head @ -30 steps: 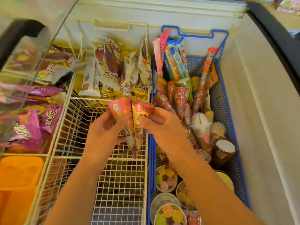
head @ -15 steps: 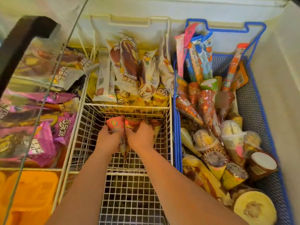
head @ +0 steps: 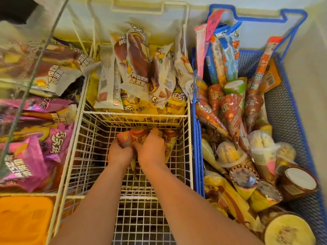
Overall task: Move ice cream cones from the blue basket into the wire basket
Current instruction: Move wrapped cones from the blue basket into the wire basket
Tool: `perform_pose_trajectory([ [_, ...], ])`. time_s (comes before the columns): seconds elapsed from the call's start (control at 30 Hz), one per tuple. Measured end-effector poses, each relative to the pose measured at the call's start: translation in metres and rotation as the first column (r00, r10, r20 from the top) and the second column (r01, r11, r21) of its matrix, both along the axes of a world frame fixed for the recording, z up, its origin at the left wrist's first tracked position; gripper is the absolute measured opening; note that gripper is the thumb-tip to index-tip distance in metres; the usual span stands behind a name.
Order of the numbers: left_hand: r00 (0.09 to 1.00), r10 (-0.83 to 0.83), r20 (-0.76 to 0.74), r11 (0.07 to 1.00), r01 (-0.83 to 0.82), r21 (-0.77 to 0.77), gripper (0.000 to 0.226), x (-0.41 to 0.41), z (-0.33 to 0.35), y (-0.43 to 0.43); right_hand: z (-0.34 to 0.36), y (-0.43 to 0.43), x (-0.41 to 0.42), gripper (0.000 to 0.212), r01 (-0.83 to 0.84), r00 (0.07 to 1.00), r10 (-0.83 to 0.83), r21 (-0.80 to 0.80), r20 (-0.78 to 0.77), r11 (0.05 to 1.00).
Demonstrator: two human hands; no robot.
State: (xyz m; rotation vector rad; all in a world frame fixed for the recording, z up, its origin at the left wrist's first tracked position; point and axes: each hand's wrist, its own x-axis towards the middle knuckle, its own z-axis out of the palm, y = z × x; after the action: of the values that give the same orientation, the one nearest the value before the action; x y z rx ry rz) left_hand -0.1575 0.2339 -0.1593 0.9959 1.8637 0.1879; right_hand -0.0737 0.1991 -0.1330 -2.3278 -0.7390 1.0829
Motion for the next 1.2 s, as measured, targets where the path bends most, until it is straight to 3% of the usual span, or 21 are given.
perform_pose_trajectory([
  [0.27, 0.998, 0.059, -0.017, 0.997, -0.058, 0.056, 0.057, 0.001, 0.003, -0.002, -0.003, -0.007, -0.002, 0.025, -0.024, 0.993, 0.017, -0.056, -0.117, 0.998],
  [0.4, 0.996, 0.083, -0.022, 0.988, -0.080, 0.136, 0.062, 0.002, 0.012, -0.006, 0.009, -0.013, 0.005, 0.024, -0.133, 0.971, 0.106, -0.118, -0.213, 0.984],
  [0.5, 0.998, 0.052, -0.031, 0.980, -0.045, 0.195, 0.063, 0.006, 0.023, -0.011, 0.028, -0.023, 0.014, 0.019, -0.115, 0.971, 0.104, -0.037, -0.215, 0.993],
  [0.63, 0.999, -0.019, -0.040, 0.959, 0.029, 0.281, 0.043, 0.020, 0.045, -0.026, 0.060, -0.047, 0.036, 0.013, 0.039, 0.938, 0.016, 0.152, -0.346, 0.988],
  [0.73, 0.993, -0.061, -0.099, 0.906, 0.097, 0.412, 0.028, 0.045, 0.068, -0.045, 0.082, -0.070, 0.065, 0.017, 0.034, 0.983, 0.016, 0.269, -0.181, 0.963],
  [0.8, 0.989, -0.075, -0.130, 0.835, 0.134, 0.535, 0.022, 0.067, 0.089, -0.063, 0.092, -0.087, 0.090, 0.030, 0.023, 0.999, -0.011, 0.316, -0.040, 0.948],
  [0.9, 0.982, -0.187, -0.035, 0.719, 0.161, 0.676, 0.014, 0.100, 0.122, -0.097, 0.108, -0.117, 0.130, 0.051, 0.065, 0.989, -0.109, 0.374, 0.097, 0.925],
  [1.03, 0.908, -0.408, 0.089, 0.735, 0.269, 0.622, 0.014, 0.136, 0.142, -0.139, 0.118, -0.162, 0.186, 0.053, 0.229, 0.947, -0.297, 0.389, 0.124, 0.892],
  [1.2, 0.894, -0.437, 0.101, 0.812, 0.343, 0.473, 0.011, 0.158, 0.135, -0.157, 0.109, -0.191, 0.225, 0.034, 0.311, 0.926, -0.351, 0.247, 0.138, 0.918],
])
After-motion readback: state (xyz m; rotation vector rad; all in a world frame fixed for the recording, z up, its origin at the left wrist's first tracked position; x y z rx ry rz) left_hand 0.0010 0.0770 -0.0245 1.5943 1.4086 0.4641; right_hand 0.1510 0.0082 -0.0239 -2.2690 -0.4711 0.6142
